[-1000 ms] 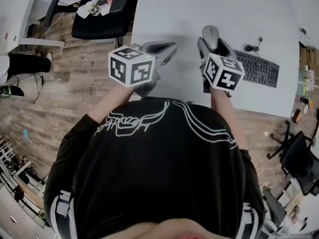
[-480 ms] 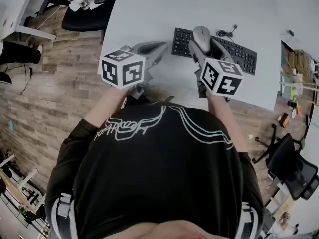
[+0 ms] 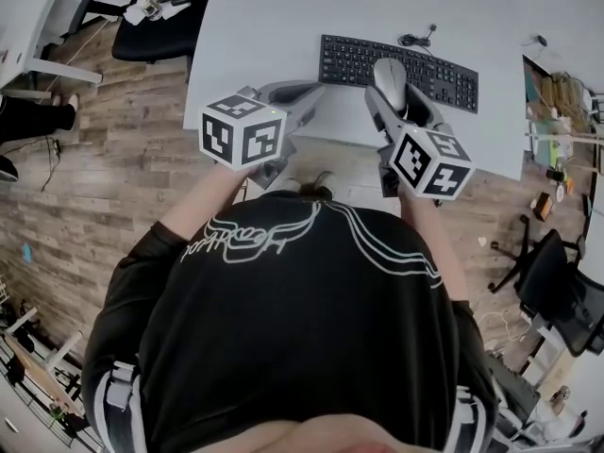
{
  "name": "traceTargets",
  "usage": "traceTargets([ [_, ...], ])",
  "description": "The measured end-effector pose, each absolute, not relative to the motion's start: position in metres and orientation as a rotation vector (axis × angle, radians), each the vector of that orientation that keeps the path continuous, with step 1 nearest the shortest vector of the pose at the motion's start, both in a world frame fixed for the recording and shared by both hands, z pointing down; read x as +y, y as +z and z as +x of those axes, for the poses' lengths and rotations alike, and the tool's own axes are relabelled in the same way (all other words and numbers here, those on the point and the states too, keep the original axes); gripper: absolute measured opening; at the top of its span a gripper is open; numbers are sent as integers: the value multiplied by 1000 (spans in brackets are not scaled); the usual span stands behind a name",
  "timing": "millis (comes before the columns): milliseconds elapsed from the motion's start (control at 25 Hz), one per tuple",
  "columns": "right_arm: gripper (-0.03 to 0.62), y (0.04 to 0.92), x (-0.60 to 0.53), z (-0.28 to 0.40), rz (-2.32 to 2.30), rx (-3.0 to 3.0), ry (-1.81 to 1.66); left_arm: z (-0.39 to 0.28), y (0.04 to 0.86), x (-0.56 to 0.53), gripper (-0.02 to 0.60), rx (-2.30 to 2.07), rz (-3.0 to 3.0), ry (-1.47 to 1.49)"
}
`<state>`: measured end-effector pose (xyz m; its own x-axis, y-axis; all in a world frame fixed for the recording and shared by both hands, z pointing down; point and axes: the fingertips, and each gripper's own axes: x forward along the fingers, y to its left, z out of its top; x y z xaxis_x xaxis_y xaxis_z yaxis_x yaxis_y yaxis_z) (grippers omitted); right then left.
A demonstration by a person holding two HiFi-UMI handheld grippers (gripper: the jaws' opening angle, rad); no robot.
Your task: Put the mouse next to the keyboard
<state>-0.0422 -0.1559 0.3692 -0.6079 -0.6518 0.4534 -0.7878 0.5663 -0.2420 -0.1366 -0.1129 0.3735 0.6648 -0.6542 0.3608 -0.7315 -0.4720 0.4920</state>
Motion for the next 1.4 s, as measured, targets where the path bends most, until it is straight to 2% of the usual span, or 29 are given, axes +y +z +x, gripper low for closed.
traceTargets([
  [400, 267, 371, -107, -9, 1415, -2368, 655, -113, 376, -81, 6, -836, 2332, 231],
  [720, 267, 367, -114, 36, 1532, -2369, 666, -65, 368, -93, 6, -750, 2404, 271],
  [1000, 266, 364, -163, 108, 1572, -2379, 653, -9, 364, -141, 6, -776, 2417, 267],
  [1400, 267, 367, -260, 237, 1493, -2370, 641, 108, 369, -227, 6, -872, 2336, 247],
])
